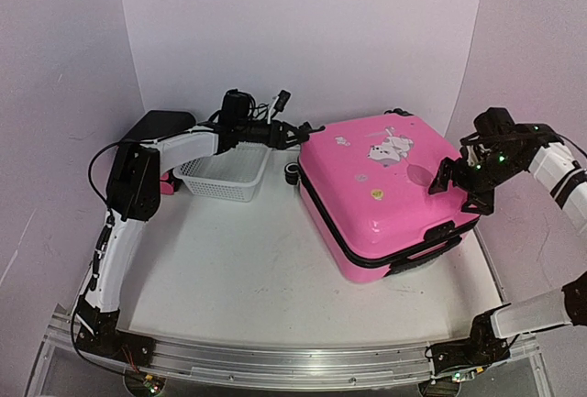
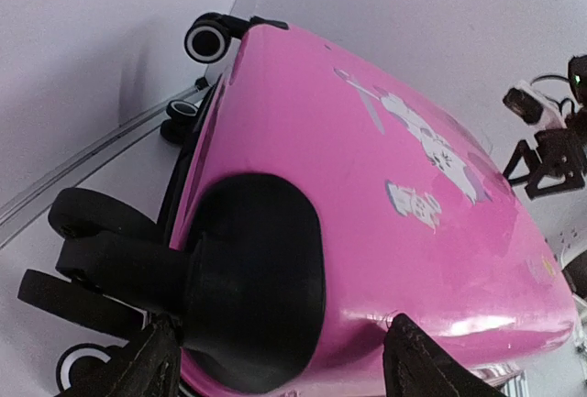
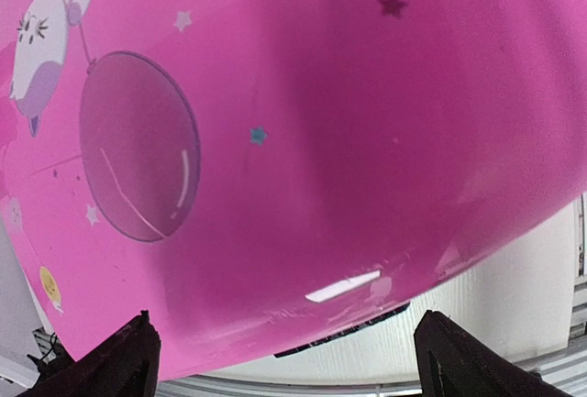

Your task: Open, take out, and arrange the luggage

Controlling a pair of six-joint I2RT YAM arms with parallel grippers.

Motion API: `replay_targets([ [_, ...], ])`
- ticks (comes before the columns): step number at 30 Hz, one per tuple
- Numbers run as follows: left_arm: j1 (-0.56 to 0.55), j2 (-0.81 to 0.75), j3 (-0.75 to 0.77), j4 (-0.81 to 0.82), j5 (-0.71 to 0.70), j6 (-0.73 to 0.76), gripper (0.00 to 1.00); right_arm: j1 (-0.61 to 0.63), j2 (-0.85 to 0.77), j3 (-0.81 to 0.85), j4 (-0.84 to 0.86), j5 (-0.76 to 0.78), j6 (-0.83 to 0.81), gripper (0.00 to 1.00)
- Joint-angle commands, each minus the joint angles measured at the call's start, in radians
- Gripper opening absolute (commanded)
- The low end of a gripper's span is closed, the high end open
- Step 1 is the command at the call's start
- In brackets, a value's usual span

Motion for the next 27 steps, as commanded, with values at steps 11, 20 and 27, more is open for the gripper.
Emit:
replay_targets([
  [11, -0.222, -0.301, -0.408, -0.046, 0.144, 0.04, 0.72, -0.173, 0.036, -0.018, 0.037, -0.046, 0.056, 0.98],
  [20, -0.4, -0.434, -0.565, -0.045, 0.06, 0.04, 0.7, -0.203, 0.295, 0.162, 0.097, -0.015, -0.142, 0.98],
  [27, -0.411, -0.607, -0.744, -0.051, 0.045, 0.034, 0.74, -0.161, 0.309, 0.256, 0.008, 0.087, -0.268, 0.98],
])
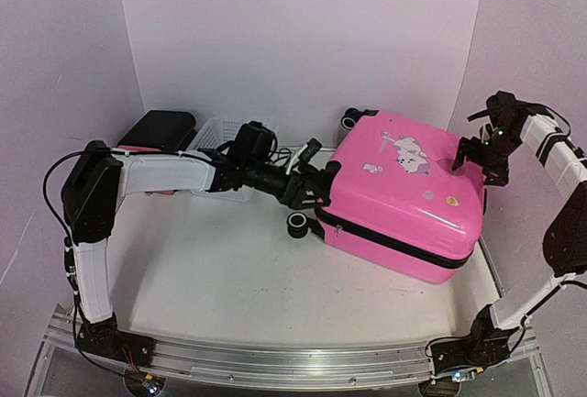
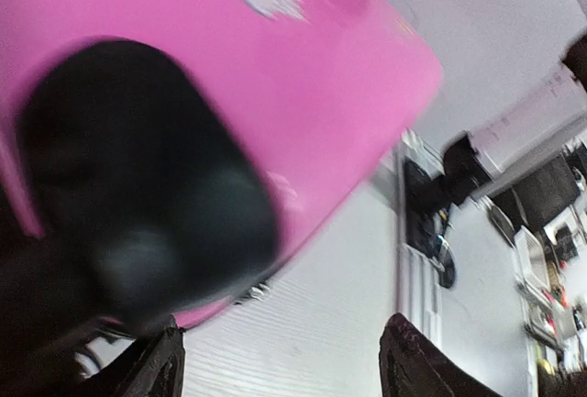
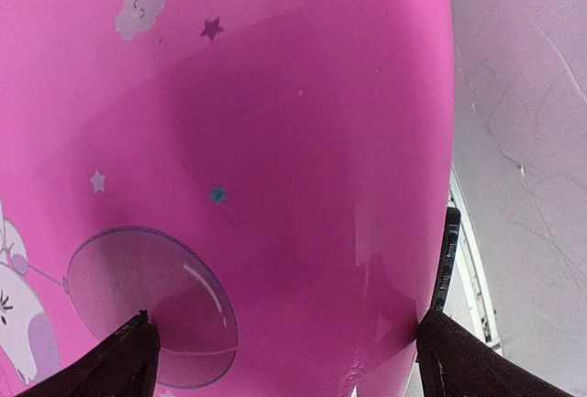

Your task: Open, take out, and arrange the luggage

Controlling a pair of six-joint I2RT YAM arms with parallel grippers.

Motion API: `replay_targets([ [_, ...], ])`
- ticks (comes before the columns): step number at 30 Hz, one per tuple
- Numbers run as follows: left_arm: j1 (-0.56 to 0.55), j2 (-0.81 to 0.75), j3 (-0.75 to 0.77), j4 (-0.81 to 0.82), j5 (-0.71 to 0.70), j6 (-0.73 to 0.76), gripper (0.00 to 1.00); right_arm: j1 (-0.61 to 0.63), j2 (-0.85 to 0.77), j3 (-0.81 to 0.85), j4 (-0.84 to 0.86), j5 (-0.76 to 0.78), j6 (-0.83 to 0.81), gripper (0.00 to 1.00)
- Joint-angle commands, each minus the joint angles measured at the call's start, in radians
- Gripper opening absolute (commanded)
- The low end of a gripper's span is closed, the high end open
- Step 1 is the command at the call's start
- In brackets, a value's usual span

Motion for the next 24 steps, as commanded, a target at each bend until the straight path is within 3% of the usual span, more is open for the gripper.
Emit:
replay_targets([
  [1, -0.13, -0.168, -0.096, -0.014, 0.182, 0.001, 0.76, 0.116, 0.011, 0.043, -0.065, -0.028, -0.12, 0.98],
  [5, -0.128, -0.282, -0.128, -0.09, 0.157, 0.013, 0.82, 0.243, -0.044, 0.101, -0.159, 0.139, -0.15, 0.98],
  [8, -0.12, -0.323, -0.048, -0.308, 0.052, 0.116, 0.85, 0.378, -0.07, 0.146, -0.215, 0.224, -0.16, 0.98],
  [10, -0.089, -0.338, -0.005, -0.408, 0.011, 0.155, 0.85, 0.458, -0.075, 0.165, -0.233, 0.231, -0.172, 0.98],
  [13, 0.021, -0.352, 0.007, -0.402, 0.072, 0.138, 0.88, 0.567, -0.091, 0.17, -0.222, 0.205, -0.195, 0.98],
  [20, 0.154, -0.181, 0.173, -0.346, 0.188, 0.134, 0.91, 0.76, -0.099, 0.103, -0.078, 0.07, -0.21, 0.98],
  [24, 0.161, -0.029, 0.309, -0.335, 0.219, 0.152, 0.91, 0.914, -0.044, 0.124, -0.06, 0.121, -0.246, 0.98],
])
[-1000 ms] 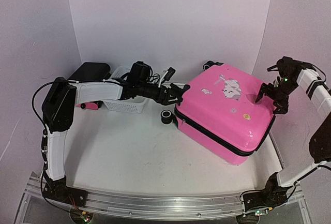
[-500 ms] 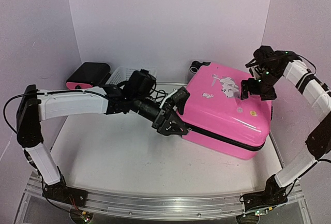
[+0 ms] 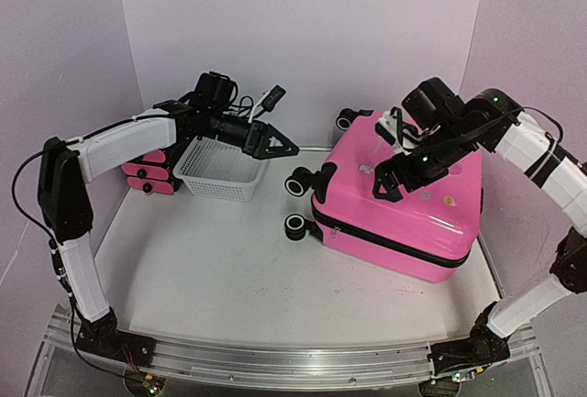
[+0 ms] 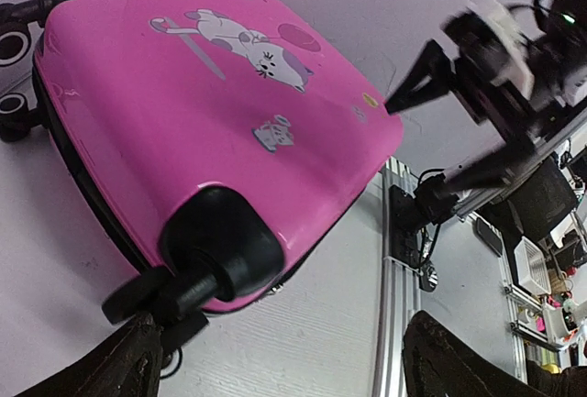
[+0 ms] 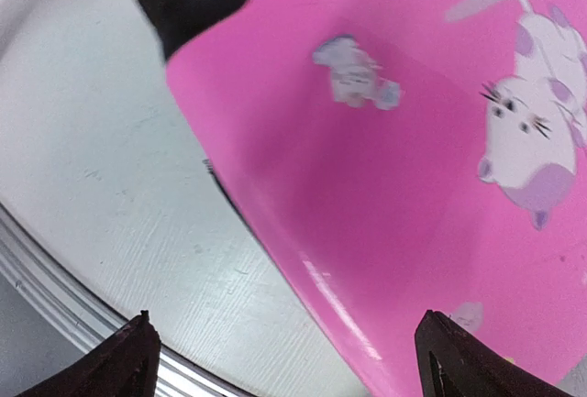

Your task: Open, take out, and arrange the luggage

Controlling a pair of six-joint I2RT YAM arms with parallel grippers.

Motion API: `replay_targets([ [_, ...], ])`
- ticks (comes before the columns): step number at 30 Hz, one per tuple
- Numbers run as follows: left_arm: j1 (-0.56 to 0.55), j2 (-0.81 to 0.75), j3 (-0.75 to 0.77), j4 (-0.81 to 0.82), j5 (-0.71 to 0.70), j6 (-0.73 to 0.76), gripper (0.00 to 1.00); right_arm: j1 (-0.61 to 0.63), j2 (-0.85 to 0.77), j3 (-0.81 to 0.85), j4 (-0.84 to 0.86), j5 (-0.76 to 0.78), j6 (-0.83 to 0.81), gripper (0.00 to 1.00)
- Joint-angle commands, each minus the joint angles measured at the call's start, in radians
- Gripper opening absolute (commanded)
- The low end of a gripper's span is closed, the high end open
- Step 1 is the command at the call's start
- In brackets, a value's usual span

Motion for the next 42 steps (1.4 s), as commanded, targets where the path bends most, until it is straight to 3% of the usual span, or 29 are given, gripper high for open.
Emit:
replay_targets([
  [1, -0.008, 0.141, 0.143, 0.024, 0.091, 0.032, 0.91, 0.143, 0.049, 0.021, 0.074, 0.027, -0.061, 0.98],
  [7, -0.007, 0.258, 0.196, 0.028, 0.145, 0.015, 0.86, 0.184, 0.069, -0.01, 0.184, 0.022, -0.114, 0.98],
  [16, -0.039, 0.152, -0.034, 0.128, 0.162, -0.099, 0.67, 0.183, 0.102, -0.023, 0.361, 0.028, -0.325, 0.98],
  [21, -0.047, 0.114, -0.09, 0.173, 0.161, -0.17, 0.56, 0.159, 0.118, -0.067, 0.554, -0.077, -0.539, 0.98],
  [26, -0.05, 0.082, -0.116, 0.185, 0.153, -0.208, 0.47, 0.088, 0.238, 0.057, 0.536, -0.228, -0.553, 0.98],
  [31, -0.05, 0.078, -0.117, 0.188, 0.186, -0.287, 0.36, 0.087, 0.264, 0.001, 0.559, -0.338, -0.691, 0.98],
  [42, -0.05, 0.047, -0.111, 0.188, 0.226, -0.351, 0.29, 0.086, 0.365, -0.006, 0.639, -0.294, -0.86, 0.98],
])
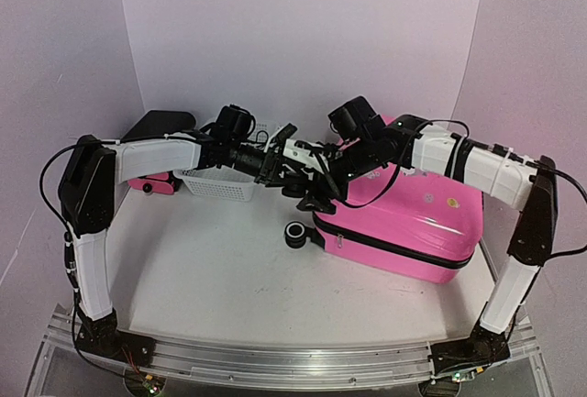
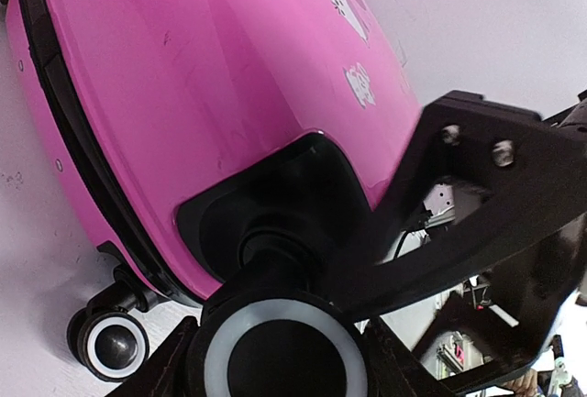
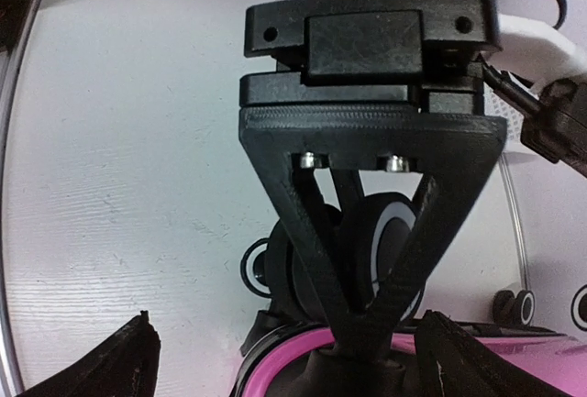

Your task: Open, take out, and arrange the luggage

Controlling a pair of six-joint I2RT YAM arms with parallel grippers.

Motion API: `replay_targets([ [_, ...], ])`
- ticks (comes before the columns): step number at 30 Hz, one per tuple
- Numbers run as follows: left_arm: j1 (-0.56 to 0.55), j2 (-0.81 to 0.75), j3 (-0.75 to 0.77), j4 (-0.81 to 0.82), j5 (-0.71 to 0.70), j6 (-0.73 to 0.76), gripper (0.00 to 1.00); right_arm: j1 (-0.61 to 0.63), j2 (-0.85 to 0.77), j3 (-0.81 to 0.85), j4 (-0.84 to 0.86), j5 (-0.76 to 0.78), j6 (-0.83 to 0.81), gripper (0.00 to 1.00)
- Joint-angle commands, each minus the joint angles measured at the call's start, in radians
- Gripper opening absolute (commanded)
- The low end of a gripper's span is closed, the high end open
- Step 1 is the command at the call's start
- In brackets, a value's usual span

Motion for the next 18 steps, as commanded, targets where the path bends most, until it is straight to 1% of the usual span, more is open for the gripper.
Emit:
replay_targets([
  [1, -0.021, -0.105, -0.006, 0.002, 0.145, -0.058, 0.29, 0.001, 0.053, 0.012, 0.081, 0.015, -0.082, 0.98],
  [5, -0.021, -0.114, -0.01, 0.002, 0.151, -0.067, 0.29, -0.008, 0.063, -0.022, 0.187, 0.017, -0.066, 0.98],
  [7, -0.02, -0.117, -0.011, 0.002, 0.152, -0.071, 0.28, -0.01, 0.072, -0.026, 0.206, 0.017, -0.07, 0.95],
  [10, -0.019, -0.124, -0.009, 0.003, 0.15, -0.078, 0.29, -0.012, 0.082, -0.031, 0.216, 0.014, -0.083, 0.85],
  [13, -0.016, -0.137, -0.011, 0.002, 0.138, -0.08, 0.32, -0.029, 0.087, -0.031, 0.219, 0.0, -0.073, 0.69],
  [15, -0.009, -0.157, -0.029, 0.001, 0.119, -0.08, 0.39, -0.041, 0.084, -0.031, 0.219, -0.033, -0.051, 0.58],
  [16, -0.004, -0.171, -0.044, 0.002, 0.101, -0.077, 0.48, -0.045, 0.081, -0.032, 0.22, -0.045, -0.039, 0.53],
  [18, 0.01, -0.215, -0.089, 0.002, 0.056, -0.06, 0.62, -0.051, 0.079, -0.035, 0.219, -0.058, -0.023, 0.46],
])
